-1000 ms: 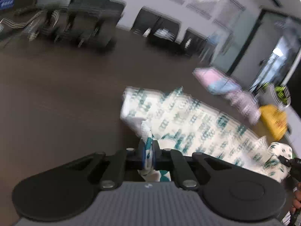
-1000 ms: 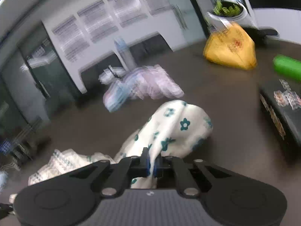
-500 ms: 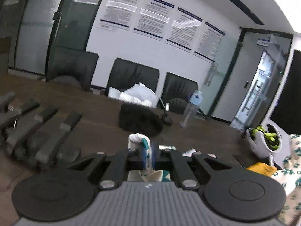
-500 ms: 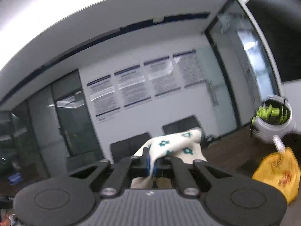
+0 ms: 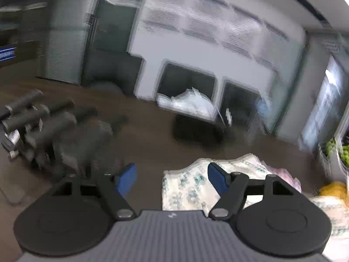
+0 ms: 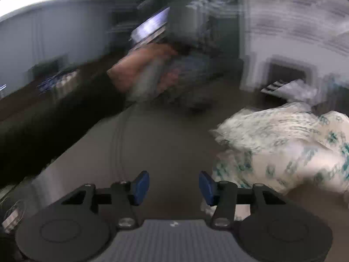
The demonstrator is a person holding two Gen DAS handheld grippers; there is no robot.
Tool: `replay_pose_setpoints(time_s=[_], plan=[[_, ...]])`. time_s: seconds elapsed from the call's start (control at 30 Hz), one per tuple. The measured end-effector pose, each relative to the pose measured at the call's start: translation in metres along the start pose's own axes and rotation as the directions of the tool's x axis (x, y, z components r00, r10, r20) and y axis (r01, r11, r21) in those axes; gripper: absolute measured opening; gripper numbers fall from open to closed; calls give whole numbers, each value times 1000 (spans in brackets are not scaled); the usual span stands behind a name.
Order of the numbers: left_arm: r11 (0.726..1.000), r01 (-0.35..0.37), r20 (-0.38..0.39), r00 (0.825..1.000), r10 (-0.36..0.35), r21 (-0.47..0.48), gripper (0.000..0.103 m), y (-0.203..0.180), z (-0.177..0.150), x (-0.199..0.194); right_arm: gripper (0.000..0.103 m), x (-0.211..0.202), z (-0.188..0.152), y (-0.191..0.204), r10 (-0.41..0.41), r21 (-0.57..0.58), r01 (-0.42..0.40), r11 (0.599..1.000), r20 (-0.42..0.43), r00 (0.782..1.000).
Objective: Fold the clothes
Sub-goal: 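Lift the dress high with both grippers and shake it out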
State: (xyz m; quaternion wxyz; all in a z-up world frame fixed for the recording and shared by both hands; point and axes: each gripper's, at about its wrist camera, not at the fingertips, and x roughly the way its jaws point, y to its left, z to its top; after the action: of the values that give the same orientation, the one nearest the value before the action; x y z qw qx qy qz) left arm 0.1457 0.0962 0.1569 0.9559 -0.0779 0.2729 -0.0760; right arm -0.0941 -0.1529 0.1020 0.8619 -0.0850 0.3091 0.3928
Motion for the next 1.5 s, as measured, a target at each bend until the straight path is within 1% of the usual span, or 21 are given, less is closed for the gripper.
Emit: replay_pose_setpoints(time_s=[0.07,0.13,0.23,0.3,0.4,0.43,0.6,0.63,0.67,0.7,0.73,0.77,0.83,0.87,0.93,1.03,1.17,1.27,1.33,1.37,1.5], plan=[[994,45,-68,997,-38,104,86,-13,-41,-11,46,-3,-11,3,-18,-47,18,999,11,1000],[979,96,-131,989,-72,182,86,-27,-81,-22,53,-20,-15,-25,-144,-12,145,989,80,986],[953,189,-204,969,-142,235,86,-58,-132,-27,83,-39,-22,-98,-416,177,396,901,94,905],[929,245,-227,956,-185,278,87,-90,-154,-21,83,-23,-31,-140,-494,224,482,847,-4,869],[898,268,-279,944,-174,349,82,-127,-175,-3,62,9,-43,-185,-537,259,550,794,-127,834],[893,265,-277,946,-169,362,82,-133,-178,2,55,18,-47,-194,-536,270,558,785,-155,830],[895,272,-298,940,-168,354,79,-146,-177,24,55,36,-63,-194,-445,297,475,828,-169,880],[899,274,-307,937,-169,341,60,-147,-176,28,55,40,-64,-192,-445,296,474,829,-164,880],[908,287,-340,923,-178,304,24,-145,-174,34,54,44,-65,-190,-437,298,465,834,-160,885],[917,298,-350,916,-196,266,12,-140,-172,34,50,44,-68,-192,-426,306,453,837,-154,891],[923,308,-352,911,-216,230,6,-135,-170,33,18,44,-70,-193,-423,313,449,837,-153,893],[929,317,-352,906,-235,194,4,-130,-167,31,4,42,-71,-193,-434,323,463,825,-160,886],[935,349,-341,887,-312,54,3,-106,-158,17,3,28,-69,-196,-446,394,469,790,-153,882],[931,365,-330,876,-351,-20,3,-93,-153,9,2,15,-66,-194,-457,436,463,772,-125,881],[886,437,-239,854,-462,-152,3,-69,-132,-20,2,-19,-56,-188,-470,527,406,747,-14,882],[819,546,-9,831,-556,-175,3,-51,-79,-91,1,-76,-18,-168,-464,601,267,753,198,864],[735,649,249,757,-603,-193,3,-38,2,-181,1,-157,48,-130,-406,572,56,818,507,760],[720,676,372,715,-592,-155,3,-36,55,-238,1,-206,94,-97,-409,504,56,862,625,666],[734,668,405,708,-578,-121,3,-39,82,-261,1,-230,120,-80,-426,484,82,871,662,616],[741,664,420,705,-572,-105,3,-40,96,-271,1,-238,131,-76,-428,478,89,874,670,606],[805,583,399,768,-501,-111,3,-48,124,-262,1,-240,171,-73,-484,483,177,857,639,598]])
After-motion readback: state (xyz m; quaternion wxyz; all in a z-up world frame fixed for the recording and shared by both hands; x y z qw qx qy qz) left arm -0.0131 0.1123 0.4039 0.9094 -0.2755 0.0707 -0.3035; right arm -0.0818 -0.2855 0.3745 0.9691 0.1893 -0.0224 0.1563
